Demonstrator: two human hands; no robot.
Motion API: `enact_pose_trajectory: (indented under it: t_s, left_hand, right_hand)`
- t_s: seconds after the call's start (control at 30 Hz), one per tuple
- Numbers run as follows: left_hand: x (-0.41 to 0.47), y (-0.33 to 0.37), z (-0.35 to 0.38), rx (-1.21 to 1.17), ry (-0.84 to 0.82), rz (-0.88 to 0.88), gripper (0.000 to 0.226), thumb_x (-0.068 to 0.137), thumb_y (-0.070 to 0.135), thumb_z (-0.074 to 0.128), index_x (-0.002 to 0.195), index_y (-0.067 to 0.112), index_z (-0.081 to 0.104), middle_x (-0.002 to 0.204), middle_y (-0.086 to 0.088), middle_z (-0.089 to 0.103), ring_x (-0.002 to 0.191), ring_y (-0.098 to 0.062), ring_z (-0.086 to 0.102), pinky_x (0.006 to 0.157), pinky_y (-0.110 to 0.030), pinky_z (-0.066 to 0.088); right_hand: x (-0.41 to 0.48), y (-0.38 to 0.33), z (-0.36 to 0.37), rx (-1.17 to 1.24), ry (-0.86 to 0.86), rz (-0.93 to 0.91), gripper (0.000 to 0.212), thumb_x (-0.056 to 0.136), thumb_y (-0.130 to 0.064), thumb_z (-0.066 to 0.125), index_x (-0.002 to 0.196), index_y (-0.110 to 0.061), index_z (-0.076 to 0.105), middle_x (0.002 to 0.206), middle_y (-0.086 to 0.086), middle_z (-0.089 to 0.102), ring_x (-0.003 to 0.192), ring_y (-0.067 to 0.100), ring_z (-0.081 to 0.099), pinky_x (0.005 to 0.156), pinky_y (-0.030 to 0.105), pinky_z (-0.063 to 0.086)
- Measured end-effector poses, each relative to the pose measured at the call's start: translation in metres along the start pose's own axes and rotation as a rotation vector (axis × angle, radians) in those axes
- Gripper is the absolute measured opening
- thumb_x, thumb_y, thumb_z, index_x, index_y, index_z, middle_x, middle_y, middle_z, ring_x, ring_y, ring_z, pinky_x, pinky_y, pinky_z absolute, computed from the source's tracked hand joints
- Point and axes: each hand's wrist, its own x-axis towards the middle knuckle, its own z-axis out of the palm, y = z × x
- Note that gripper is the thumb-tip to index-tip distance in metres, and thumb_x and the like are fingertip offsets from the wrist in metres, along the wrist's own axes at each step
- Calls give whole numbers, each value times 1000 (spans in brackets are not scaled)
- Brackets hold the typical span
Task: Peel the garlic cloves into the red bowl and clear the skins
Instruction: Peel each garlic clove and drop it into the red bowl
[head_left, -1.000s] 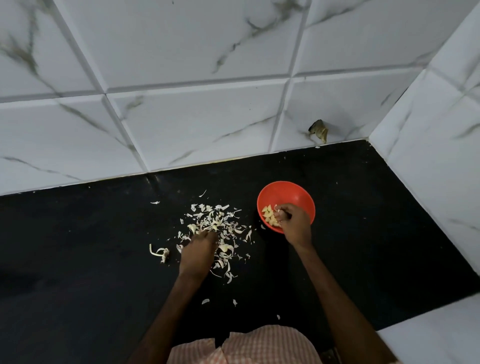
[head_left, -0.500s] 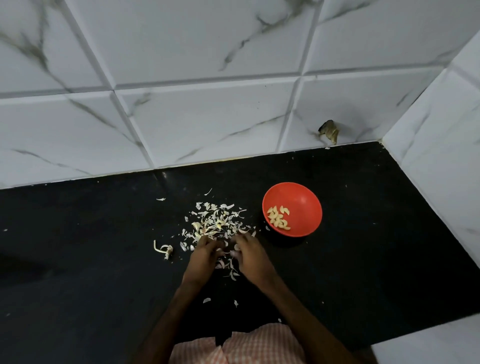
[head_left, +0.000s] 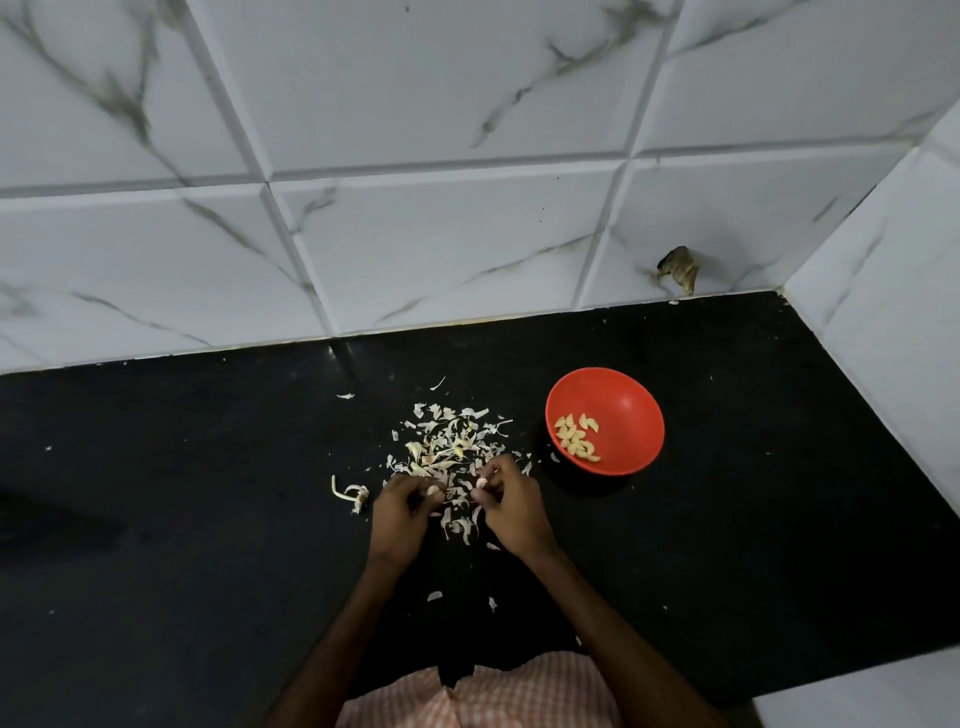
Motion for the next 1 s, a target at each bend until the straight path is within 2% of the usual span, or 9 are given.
enact_pose_trajectory:
  t_s: [0.07, 0.17, 0.23, 0.4, 0.57, 0.67, 0.77, 0.87, 1.0]
  left_hand:
    - [-1, 3, -1, -57, -1, -29, 7, 88, 14, 76, 90, 21, 74, 92, 6, 69, 88, -9, 66, 79, -27, 53]
    - [-1, 8, -1, -159, -11, -98, 12, 88, 16, 77, 88, 26, 70, 81, 1, 72, 65, -11, 69, 53, -24, 53]
    - [-1, 13, 0, -186, -13, -113, 8, 91, 18, 74, 94, 25, 70, 75, -5, 72, 54, -18, 65, 43, -27, 49]
    - [-2, 24, 0, -185, -45, -17, 11, 88, 15, 76, 94, 24, 73, 79, 8, 72, 70, -6, 68, 69, -22, 54]
    - [-3, 26, -3, -203, -31, -39, 26, 67, 17, 92, 83, 16, 72, 80, 1, 74, 73, -8, 69, 69, -27, 53]
    - [-5, 26, -1, -197, -59, 9, 21, 71, 12, 89, 78, 15, 69, 86, 9, 75, 75, 3, 67, 73, -23, 52]
    - [-6, 27, 2, -224, -52, 41, 19, 80, 10, 83, 79, 12, 64, 83, 8, 74, 80, 0, 67, 76, -20, 51]
    - [-6, 29, 1, -273, -4, 57, 16, 91, 10, 73, 83, 13, 59, 82, 4, 74, 79, -8, 69, 74, -22, 53]
    - [-9, 30, 2, -322, -33, 36, 7, 96, 5, 64, 89, 7, 61, 76, -3, 69, 73, -15, 64, 74, -37, 53]
  right_hand:
    - [-1, -2, 0, 102, 20, 5, 25, 88, -5, 75, 99, -23, 60, 88, -7, 68, 78, -1, 65, 66, 10, 49]
    - [-5, -6, 0, 233, 48, 11, 22, 89, -2, 72, 100, -21, 70, 94, -7, 72, 86, 6, 69, 70, 28, 60]
    - [-6, -7, -1, 311, 63, 35, 24, 89, 0, 71, 98, -22, 73, 96, -3, 73, 84, 12, 70, 67, 29, 61]
    - [-10, -12, -6, 378, 81, 68, 18, 94, -9, 69, 94, -27, 72, 91, -1, 73, 79, 8, 69, 60, 19, 54]
    - [-10, -13, -10, 360, 63, 94, 17, 97, -13, 65, 89, -27, 69, 85, -4, 72, 74, 3, 65, 58, 20, 51]
    - [-11, -10, -9, 406, 37, 138, 15, 101, -20, 60, 89, -21, 69, 79, -4, 71, 70, 6, 62, 56, 21, 48]
    - [-11, -9, -8, 415, 30, 145, 16, 101, -25, 59, 91, -21, 71, 79, -6, 72, 72, 7, 64, 56, 23, 49]
    - [-10, -6, -8, 265, 50, 82, 9, 95, -17, 68, 101, -21, 74, 96, -8, 73, 90, 5, 68, 75, 25, 58]
    - [-10, -4, -8, 59, 25, -23, 26, 92, -14, 72, 117, -13, 71, 116, -6, 68, 107, 4, 62, 97, 24, 51]
